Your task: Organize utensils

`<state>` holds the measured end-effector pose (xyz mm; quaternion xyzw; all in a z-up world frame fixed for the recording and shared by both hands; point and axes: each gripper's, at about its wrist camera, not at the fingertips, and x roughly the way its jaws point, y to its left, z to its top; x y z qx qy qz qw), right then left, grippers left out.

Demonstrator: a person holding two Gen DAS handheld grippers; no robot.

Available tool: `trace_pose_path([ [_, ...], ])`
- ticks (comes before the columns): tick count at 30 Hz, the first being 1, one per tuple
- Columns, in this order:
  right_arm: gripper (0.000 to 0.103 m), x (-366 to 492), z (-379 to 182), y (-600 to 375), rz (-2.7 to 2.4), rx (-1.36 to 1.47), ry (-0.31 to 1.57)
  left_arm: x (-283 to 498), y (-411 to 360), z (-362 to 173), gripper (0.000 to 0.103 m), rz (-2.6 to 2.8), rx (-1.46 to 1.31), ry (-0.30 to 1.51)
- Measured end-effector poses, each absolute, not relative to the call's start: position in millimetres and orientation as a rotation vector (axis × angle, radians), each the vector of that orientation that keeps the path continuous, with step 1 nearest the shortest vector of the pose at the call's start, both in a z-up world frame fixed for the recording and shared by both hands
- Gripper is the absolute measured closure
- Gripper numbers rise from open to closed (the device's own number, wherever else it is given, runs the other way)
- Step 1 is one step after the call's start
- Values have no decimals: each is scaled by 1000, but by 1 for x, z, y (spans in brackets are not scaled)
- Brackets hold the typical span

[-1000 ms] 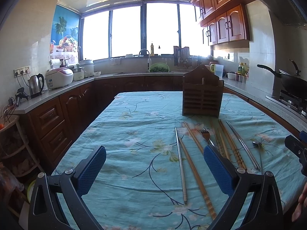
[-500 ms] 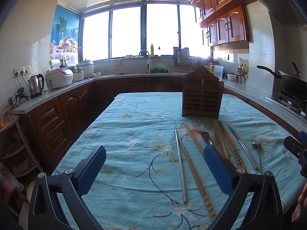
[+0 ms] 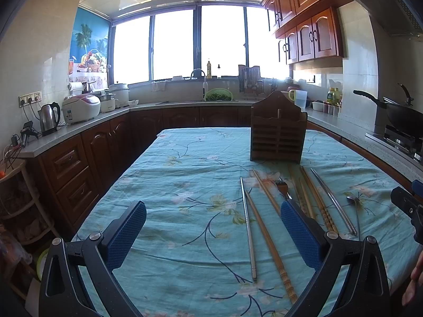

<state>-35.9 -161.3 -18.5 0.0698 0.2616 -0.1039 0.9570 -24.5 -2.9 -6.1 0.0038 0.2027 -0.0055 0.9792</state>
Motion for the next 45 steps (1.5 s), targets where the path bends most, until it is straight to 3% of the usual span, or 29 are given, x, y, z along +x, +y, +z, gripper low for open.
trace_pose_path([
  [14,0,-33,-19,-161,-206,146,538,-21,-2,-6,1,-17,1,422],
  [24,0,-11,-20,-176,-175,213,628,15,13,1,2,-57,-68,546],
  [29,1,10,-21,-186,-163,243,675,50,22,8,10,-74,-92,633],
  [31,5,19,-22,-189,-155,261,693,66,26,10,13,-88,-112,674],
  [36,35,52,-31,-203,-146,321,769,109,25,15,24,-128,-115,758],
  [41,49,87,-47,-218,-141,383,848,153,15,9,38,-202,-97,851],
  [45,62,115,-62,-228,-148,400,912,188,5,-1,44,-222,-58,915],
])
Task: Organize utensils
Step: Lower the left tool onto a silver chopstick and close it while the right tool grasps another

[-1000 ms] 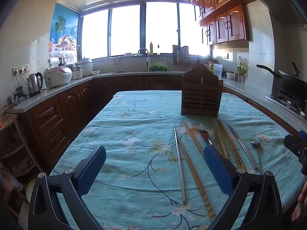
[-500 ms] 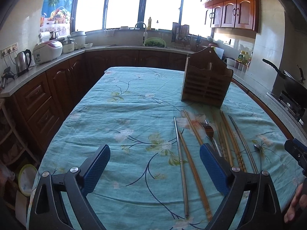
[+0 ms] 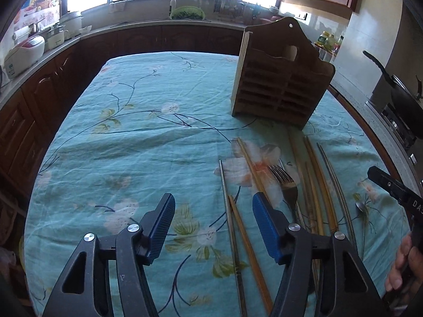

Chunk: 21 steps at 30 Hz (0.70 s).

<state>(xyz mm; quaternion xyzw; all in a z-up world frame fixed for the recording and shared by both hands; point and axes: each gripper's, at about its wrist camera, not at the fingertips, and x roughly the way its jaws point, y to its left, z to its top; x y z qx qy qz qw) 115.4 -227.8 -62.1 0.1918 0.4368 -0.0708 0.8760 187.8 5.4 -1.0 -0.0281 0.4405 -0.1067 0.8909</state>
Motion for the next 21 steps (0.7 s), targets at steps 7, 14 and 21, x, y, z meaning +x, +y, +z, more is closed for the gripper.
trace_pose_path([
  [7,78,162,-98,-239,-153,392,1045,236,-13,-18,54,-237,-4,985],
  [14,87,181,-117,-242,-162,369,1112,266,-19,-39,69,-240,22,1037],
  [21,91,200,-122,-245,-163,319,1143,271,-34,-41,75,-232,122,1027],
])
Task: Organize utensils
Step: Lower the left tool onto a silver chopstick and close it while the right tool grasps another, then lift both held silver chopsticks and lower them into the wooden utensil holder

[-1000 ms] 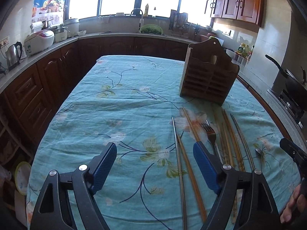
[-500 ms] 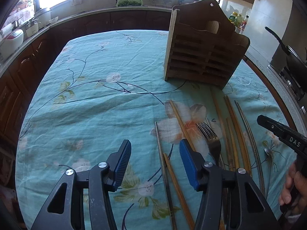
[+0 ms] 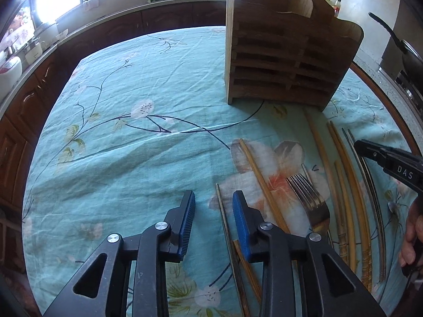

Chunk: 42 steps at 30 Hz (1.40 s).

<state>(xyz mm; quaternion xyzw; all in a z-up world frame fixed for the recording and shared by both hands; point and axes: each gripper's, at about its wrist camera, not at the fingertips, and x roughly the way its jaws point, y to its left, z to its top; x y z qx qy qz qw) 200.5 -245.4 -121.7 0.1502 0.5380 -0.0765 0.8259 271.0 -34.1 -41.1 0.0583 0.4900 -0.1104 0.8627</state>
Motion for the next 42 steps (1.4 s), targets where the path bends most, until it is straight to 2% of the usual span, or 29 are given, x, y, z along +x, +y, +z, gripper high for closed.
trace_pose_path([
  [5,90,214,-125,-238,-164,257,1139,268,-45,-41,98,-271,158,1012],
  [7,92,215,-126,-236,-166,235,1129,268,-45,-42,99,-280,158,1005],
  [8,97,214,-126,-236,-170,236,1127,268,-43,-42,100,-286,149,1006],
  [11,98,211,-123,-243,-140,329,1117,268,-33,-38,101,-302,99,1015],
  [17,99,189,-86,-247,-109,404,1014,252,-7,-8,101,-322,25,957],
  [30,99,154,16,-244,-41,414,794,178,47,97,101,-369,-69,722],
  [35,99,142,51,-248,-37,405,712,151,68,121,101,-367,-115,647],
  [42,99,140,76,-250,-45,385,647,137,81,130,101,-353,-138,591],
])
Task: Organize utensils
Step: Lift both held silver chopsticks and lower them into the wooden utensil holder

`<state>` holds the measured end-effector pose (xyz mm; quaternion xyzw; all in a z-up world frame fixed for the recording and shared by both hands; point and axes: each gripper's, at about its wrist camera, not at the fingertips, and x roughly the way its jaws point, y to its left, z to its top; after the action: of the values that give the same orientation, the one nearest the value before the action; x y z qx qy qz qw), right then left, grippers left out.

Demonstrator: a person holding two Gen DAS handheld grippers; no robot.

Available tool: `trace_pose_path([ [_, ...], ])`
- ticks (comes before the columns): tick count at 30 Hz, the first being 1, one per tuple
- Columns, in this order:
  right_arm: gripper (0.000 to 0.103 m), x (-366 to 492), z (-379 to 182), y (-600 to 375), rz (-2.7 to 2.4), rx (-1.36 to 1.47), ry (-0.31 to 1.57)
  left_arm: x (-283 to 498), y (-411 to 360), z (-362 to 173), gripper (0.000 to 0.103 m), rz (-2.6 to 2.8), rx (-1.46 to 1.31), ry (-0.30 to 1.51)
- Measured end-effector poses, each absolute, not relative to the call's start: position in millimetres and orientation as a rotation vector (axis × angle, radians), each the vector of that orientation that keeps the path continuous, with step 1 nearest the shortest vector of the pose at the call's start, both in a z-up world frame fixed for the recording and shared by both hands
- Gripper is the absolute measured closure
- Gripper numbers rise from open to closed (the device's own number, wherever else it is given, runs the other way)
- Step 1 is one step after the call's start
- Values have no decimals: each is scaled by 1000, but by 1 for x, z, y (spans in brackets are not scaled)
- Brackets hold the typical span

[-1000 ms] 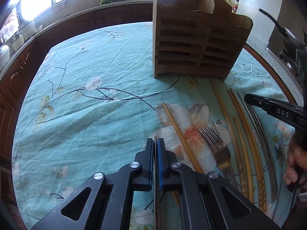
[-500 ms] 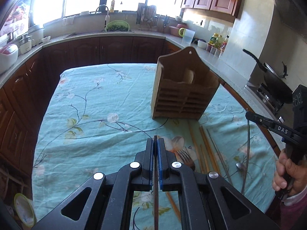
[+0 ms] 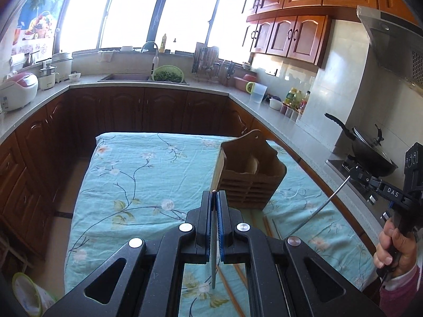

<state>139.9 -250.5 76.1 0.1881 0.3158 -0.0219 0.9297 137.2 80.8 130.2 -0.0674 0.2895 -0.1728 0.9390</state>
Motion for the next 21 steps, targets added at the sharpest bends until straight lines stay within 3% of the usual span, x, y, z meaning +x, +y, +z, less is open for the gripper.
trace_pose_path([
  [21,99,173,106,-267,-36,395,552,177,60,158,101,-388,-177,439],
])
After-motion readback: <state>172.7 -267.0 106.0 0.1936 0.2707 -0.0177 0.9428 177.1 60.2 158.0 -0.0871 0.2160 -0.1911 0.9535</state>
